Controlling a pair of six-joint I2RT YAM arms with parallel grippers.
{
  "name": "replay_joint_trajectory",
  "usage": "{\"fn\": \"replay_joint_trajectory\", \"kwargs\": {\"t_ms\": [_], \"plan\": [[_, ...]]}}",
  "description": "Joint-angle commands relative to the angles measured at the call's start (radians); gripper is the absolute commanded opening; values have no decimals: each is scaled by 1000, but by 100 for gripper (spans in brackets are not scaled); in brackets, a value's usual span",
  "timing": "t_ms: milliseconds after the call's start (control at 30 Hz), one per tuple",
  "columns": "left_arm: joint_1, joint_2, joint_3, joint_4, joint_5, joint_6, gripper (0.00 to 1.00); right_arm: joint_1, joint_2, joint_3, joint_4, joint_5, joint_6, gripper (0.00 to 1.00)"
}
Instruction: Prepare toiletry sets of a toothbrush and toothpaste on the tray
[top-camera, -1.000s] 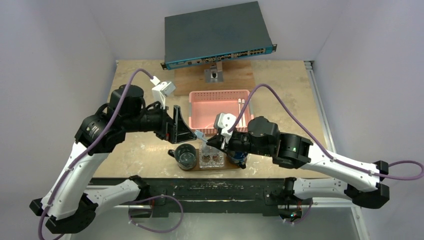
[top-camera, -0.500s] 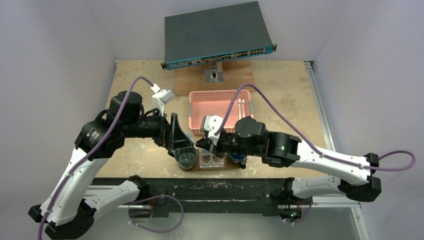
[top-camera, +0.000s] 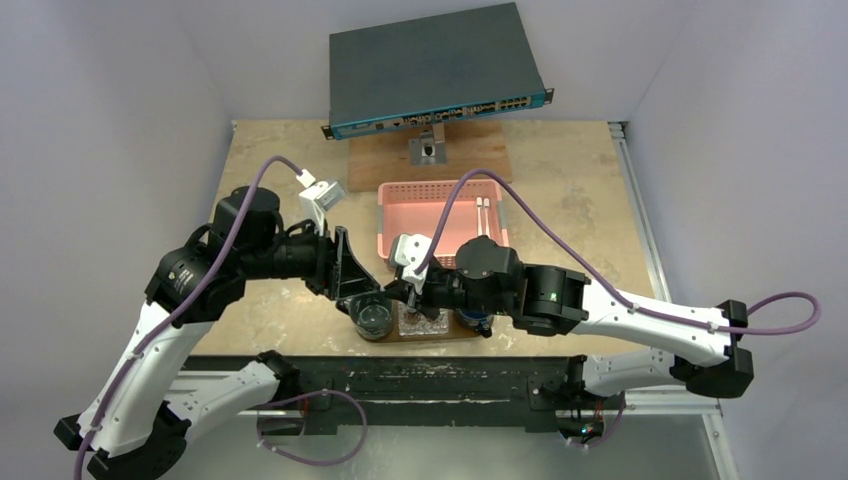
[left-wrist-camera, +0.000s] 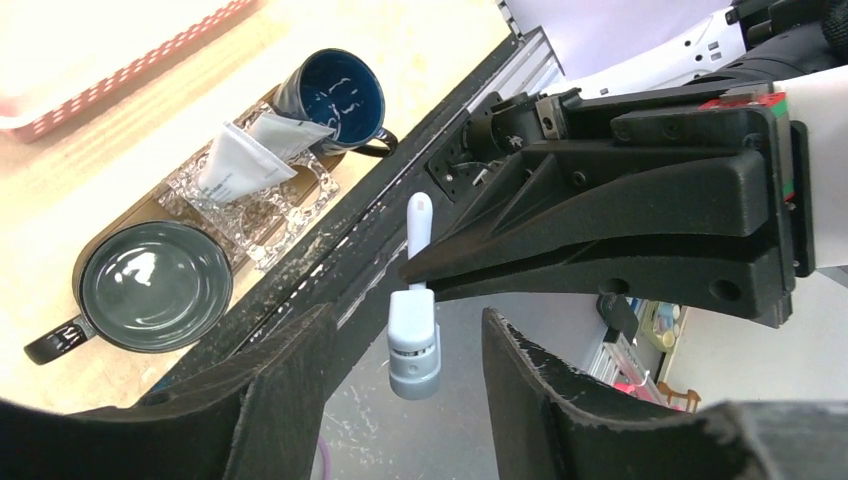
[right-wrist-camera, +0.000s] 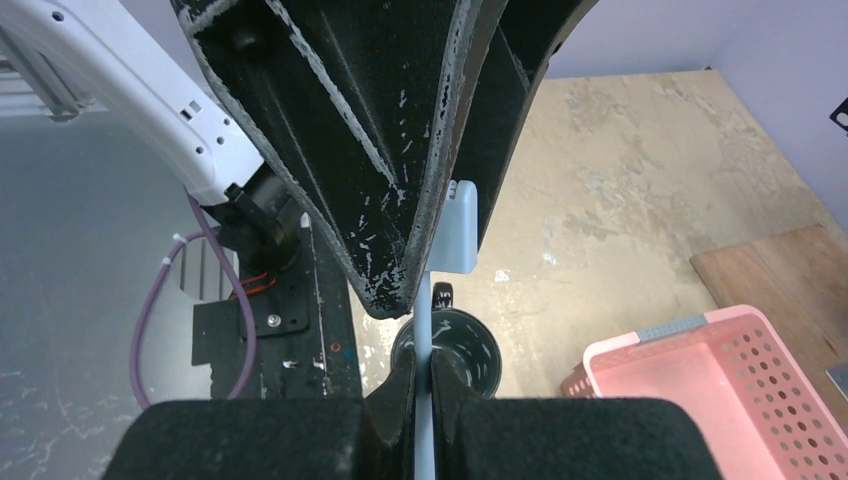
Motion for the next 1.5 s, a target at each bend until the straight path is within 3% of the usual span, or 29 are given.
{"fn": "replay_joint_trajectory", "kwargs": {"t_ms": [0,667,867,1000,1133,1200,1333,1467], "plan": [[6,-12,-7,41,-16,21,52,8,0,56,39,40,18,0],[6,-54,-36,98,-50,18,35,9,22,59,57,33,46,0],[6,-64,-56,116,-54,16,22,9,29,62,65,32,55,0],[6,-67,-59,118,-69,16,0,9,33,64,59,33,59,0],[6,-78,-68,124,-87,21,0,9,28,65,52,43,67,0],[5,-89,-74,128,-95,23,0,9,25,63,49,53,72,9],[5,-100,-77,117,-110,36,0,9,13,58,44,79,78,37],[5,-121,-101,111,-145,45,0,9,-9,51,34,110,94,47]]}}
